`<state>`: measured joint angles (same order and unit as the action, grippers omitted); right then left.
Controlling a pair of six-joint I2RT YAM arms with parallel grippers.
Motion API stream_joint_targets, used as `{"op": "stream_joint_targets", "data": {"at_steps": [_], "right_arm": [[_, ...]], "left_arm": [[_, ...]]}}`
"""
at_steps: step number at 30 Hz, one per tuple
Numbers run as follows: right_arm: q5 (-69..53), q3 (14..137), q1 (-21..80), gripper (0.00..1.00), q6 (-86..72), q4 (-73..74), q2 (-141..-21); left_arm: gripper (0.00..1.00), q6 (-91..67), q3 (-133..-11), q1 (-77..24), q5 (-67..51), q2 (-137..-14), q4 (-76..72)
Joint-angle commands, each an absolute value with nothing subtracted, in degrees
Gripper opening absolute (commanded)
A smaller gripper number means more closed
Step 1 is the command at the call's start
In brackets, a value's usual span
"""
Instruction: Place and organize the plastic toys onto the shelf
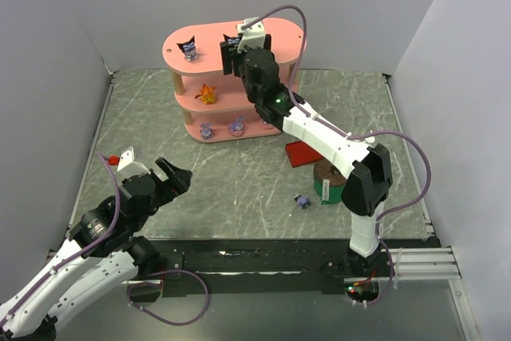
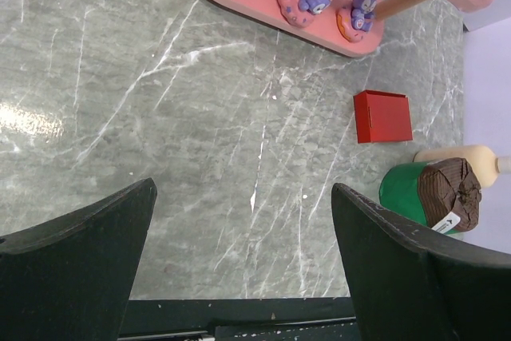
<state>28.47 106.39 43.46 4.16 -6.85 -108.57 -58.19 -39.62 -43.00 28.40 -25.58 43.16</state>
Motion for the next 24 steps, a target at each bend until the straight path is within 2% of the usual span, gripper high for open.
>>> {"op": "stream_joint_targets", "data": {"at_steps": [1, 24], "right_arm": [[26.4, 105.0, 43.2, 0.82, 4.0, -2.5, -105.0], [18.4, 100.6, 43.2, 0.91, -1.8, 5.9, -95.5]], "left_arm": [[0.97, -58.8, -40.6, -43.2, 30.0, -25.1, 43.3], [0.96, -59.2, -40.6, -43.1, 30.1, -24.8, 43.5]]}}
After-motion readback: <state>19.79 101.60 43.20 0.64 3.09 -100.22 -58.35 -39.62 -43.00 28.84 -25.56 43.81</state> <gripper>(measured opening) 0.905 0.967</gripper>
